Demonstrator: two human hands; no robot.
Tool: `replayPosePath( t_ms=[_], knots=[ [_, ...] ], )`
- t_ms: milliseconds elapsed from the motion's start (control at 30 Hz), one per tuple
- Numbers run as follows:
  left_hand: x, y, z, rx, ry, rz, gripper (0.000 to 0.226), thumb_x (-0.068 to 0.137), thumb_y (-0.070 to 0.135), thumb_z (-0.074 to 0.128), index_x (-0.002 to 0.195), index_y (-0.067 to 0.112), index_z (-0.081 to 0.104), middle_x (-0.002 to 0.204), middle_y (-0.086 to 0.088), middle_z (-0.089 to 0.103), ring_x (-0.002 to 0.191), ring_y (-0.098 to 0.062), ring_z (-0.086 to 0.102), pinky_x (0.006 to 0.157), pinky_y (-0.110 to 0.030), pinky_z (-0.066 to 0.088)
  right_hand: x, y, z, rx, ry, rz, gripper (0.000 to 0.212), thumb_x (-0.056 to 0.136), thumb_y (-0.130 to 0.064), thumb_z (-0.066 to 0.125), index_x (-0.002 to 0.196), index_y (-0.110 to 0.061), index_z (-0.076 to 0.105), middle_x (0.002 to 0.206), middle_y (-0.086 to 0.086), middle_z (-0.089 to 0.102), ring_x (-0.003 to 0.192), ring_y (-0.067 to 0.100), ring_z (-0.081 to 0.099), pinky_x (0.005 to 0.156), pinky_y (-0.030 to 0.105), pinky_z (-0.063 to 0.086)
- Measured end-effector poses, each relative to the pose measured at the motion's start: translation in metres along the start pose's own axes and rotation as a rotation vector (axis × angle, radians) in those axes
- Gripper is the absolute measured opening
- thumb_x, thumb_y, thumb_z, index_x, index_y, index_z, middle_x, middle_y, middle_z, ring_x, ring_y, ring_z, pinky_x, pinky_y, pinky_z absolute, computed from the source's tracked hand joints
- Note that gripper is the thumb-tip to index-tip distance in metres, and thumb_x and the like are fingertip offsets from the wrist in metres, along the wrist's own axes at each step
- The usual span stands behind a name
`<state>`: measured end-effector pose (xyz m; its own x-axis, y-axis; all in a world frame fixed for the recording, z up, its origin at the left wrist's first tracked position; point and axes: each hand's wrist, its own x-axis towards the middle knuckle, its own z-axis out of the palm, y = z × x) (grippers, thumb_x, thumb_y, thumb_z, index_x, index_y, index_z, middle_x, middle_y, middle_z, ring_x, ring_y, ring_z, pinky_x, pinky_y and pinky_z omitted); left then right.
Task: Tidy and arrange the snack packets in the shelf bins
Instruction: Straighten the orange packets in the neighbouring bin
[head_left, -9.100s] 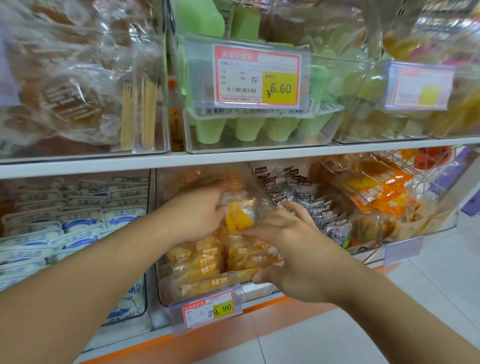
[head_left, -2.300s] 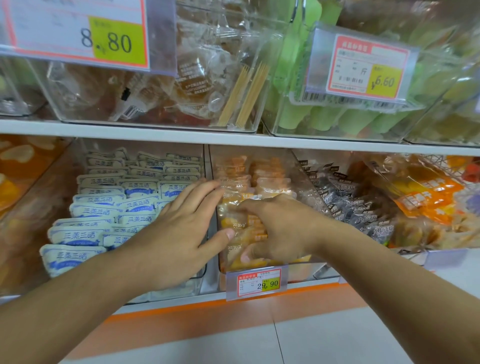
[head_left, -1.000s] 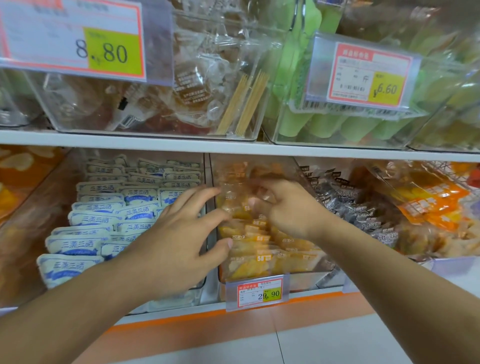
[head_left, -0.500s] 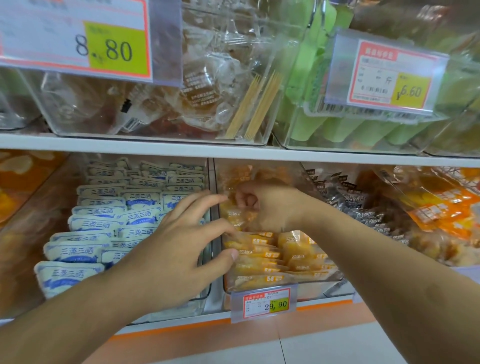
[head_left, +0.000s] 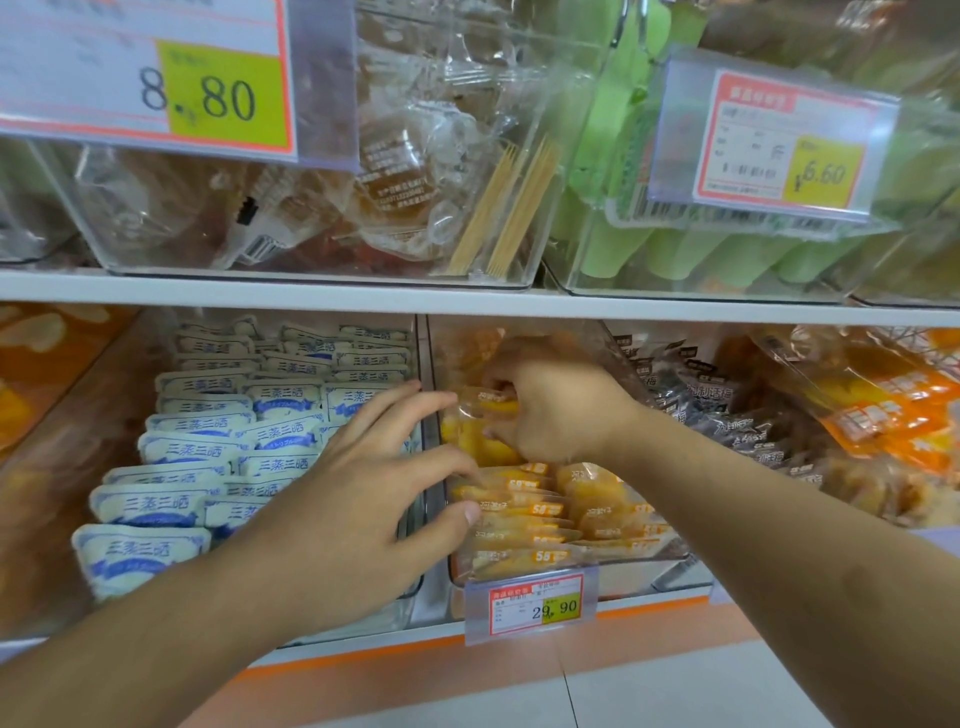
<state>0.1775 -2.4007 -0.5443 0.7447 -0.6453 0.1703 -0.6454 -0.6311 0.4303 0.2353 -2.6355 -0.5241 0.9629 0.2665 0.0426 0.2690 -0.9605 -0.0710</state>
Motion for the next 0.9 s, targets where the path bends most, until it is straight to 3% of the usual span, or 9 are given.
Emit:
replayPosePath(
  t_ms=[67,167,233,400,567,700,800,900],
  knots=[
    [0.0,0.0,0.001,0.004,0.0,0.002,0.035,0.095,0.07,0.033,0.118,0.055,0.054,0.16,0.031,0.011,0.155,-0.002,-0.009,0.124,-0.046,0.023,0.002,0.001,0.002,-0.026,0.06,-0.011,0.044,0.081,-0.05,0.079,0.116,-0.026,0.069,0.116,-0.002,0.07,0.109,0.024,0.065,0.088,0.039,0.058],
    [0.001,0.0,0.002,0.008,0.003,-0.001,0.036,0.094,0.07,0.031,0.118,0.055,0.054,0.161,0.03,0.011,0.154,-0.002,-0.01,0.124,-0.047,0.022,0.003,0.002,0.005,0.015,-0.06,0.034,0.064,0.079,-0.051,0.082,0.137,-0.032,0.062,0.133,-0.001,0.068,0.124,0.025,0.062,0.098,0.045,0.057],
    [0.001,0.001,0.002,0.019,0.0,-0.004,0.038,0.094,0.071,0.03,0.119,0.055,0.053,0.162,0.029,0.01,0.154,-0.001,-0.012,0.125,-0.046,0.021,0.0,0.001,0.003,0.155,-0.073,0.037,0.073,0.078,-0.042,0.088,0.143,-0.03,0.055,0.14,-0.004,0.064,0.128,0.02,0.06,0.104,0.039,0.053],
    [0.0,0.001,0.001,0.022,0.005,0.002,0.038,0.095,0.071,0.03,0.121,0.055,0.052,0.161,0.03,0.01,0.154,-0.001,-0.012,0.125,-0.046,0.021,-0.009,0.005,0.002,0.236,0.02,0.01,0.056,0.082,-0.02,0.086,0.134,-0.024,0.065,0.12,-0.007,0.061,0.102,0.006,0.052,0.089,0.024,0.046],
    [0.001,0.0,0.003,0.023,0.016,0.007,0.034,0.095,0.069,0.033,0.12,0.055,0.052,0.161,0.029,0.012,0.154,0.0,-0.011,0.124,-0.043,0.021,-0.016,0.009,-0.003,0.283,-0.097,0.029,0.055,0.094,-0.023,0.074,0.146,-0.038,0.06,0.15,-0.015,0.059,0.133,0.008,0.058,0.11,0.022,0.043],
    [0.002,0.0,0.003,0.054,0.026,-0.01,0.04,0.095,0.07,0.031,0.126,0.053,0.05,0.161,0.027,0.014,0.154,-0.001,-0.006,0.124,-0.043,0.022,-0.036,0.018,-0.014,0.375,0.093,0.072,0.041,0.101,-0.016,0.064,0.138,-0.032,0.066,0.138,-0.01,0.067,0.123,0.01,0.061,0.097,0.014,0.044],
    [0.003,0.003,0.005,0.092,0.049,-0.031,0.057,0.094,0.07,0.023,0.144,0.05,0.038,0.162,0.024,0.014,0.155,-0.005,-0.001,0.125,-0.041,0.019,-0.07,0.028,-0.021,0.481,0.169,0.144,0.027,0.1,-0.023,0.068,0.126,-0.032,0.072,0.13,-0.016,0.071,0.122,0.005,0.062,0.107,0.025,0.046],
    [0.005,0.014,0.007,0.111,0.12,-0.013,0.062,0.095,0.064,0.024,0.152,0.043,0.034,0.163,0.02,0.021,0.154,-0.005,0.003,0.121,-0.031,0.007,-0.109,0.038,-0.031,0.569,0.018,0.132,0.048,0.087,-0.047,0.078,0.133,-0.04,0.065,0.14,-0.022,0.061,0.132,-0.004,0.053,0.11,0.018,0.04]
  ],
)
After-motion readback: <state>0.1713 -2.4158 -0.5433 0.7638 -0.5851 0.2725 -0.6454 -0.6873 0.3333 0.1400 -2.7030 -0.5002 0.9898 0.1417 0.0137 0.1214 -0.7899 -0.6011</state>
